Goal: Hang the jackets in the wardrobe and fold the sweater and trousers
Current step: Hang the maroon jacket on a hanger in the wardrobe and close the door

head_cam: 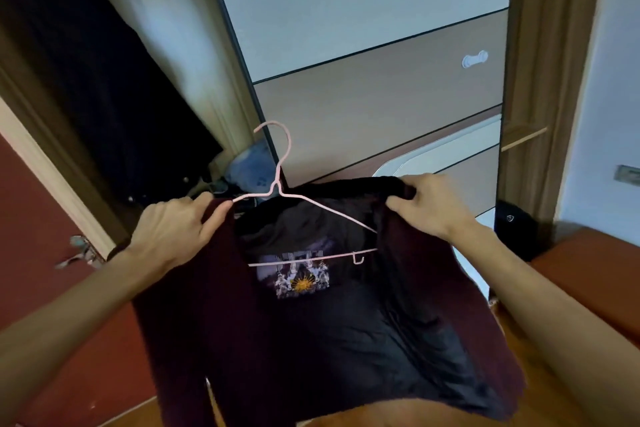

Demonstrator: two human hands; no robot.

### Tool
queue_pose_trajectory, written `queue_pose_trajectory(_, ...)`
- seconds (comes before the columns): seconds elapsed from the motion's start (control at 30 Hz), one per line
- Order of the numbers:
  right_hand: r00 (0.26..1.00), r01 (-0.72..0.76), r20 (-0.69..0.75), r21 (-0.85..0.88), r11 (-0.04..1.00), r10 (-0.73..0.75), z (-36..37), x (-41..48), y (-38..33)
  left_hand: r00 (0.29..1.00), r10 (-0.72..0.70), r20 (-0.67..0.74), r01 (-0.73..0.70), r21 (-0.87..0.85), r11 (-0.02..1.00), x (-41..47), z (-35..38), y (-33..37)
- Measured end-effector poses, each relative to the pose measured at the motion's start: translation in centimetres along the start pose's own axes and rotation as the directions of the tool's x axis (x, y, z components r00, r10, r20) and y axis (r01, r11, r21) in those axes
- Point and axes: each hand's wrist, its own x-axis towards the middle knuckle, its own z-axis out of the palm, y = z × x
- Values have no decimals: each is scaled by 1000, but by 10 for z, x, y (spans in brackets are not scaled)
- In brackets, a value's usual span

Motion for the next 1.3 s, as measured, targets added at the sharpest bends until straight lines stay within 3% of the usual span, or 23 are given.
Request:
queue_pose_trajectory(0.23, 948, 299, -119, 0, 954, -297, 39, -31, -77, 954, -299, 34, 299, -209, 931, 11, -18, 50)
queue_pose_trajectory(0.37, 896, 422, -116, -83, 903, -429, 44, -30, -82, 920, -392, 8, 375, -310, 874, 16, -26, 53)
queue_pose_trajectory(0.43, 870, 473, -142, -29, 880, -472, 25, -21, -74, 907, -418, -39, 376, -367, 851, 19, -31, 48)
queue_pose_trajectory(0.57, 938, 301, 120, 193, 934, -327, -28, 18, -70, 892, -426, -148, 326, -442, 836, 30, -46, 39)
queue_pose_trajectory(0.67, 916, 233, 313, 95, 968, -252, -43, 41, -73, 890, -397, -225, 270, -443, 855, 44, -62, 32)
queue_pose_trajectory(0.73, 901, 242, 369, 7, 970, -228, -45, 51, -76, 899, -345, -268, 220, -404, 888, 51, -68, 26)
queue_pose_trajectory(0.8, 886, 255, 390, 43, 966, -251, -44, 56, -80, 902, -302, -308, 187, -352, 917, 56, -70, 18)
queue_pose_trajectory(0.93, 884, 157, 381, 302, 940, -270, -30, 54, -97, 887, -241, -395, 135, -279, 951, 65, -62, -11)
queue_pose_trajectory(1.07, 931, 40, 298, 488, 872, -209, -24, 50, -133, 907, -221, -359, 134, -253, 958, 81, -42, -39)
queue_pose_trajectory(1.2, 922, -69, 348, 580, 811, -170, -33, 58, -179, 878, -328, -350, 145, -458, 877, 116, -20, -51)
queue_pose_trajectory(1.3, 911, -164, 391, 635, 755, -130, -34, 74, -217, 847, -466, -254, 195, -668, 719, 144, -15, -49)
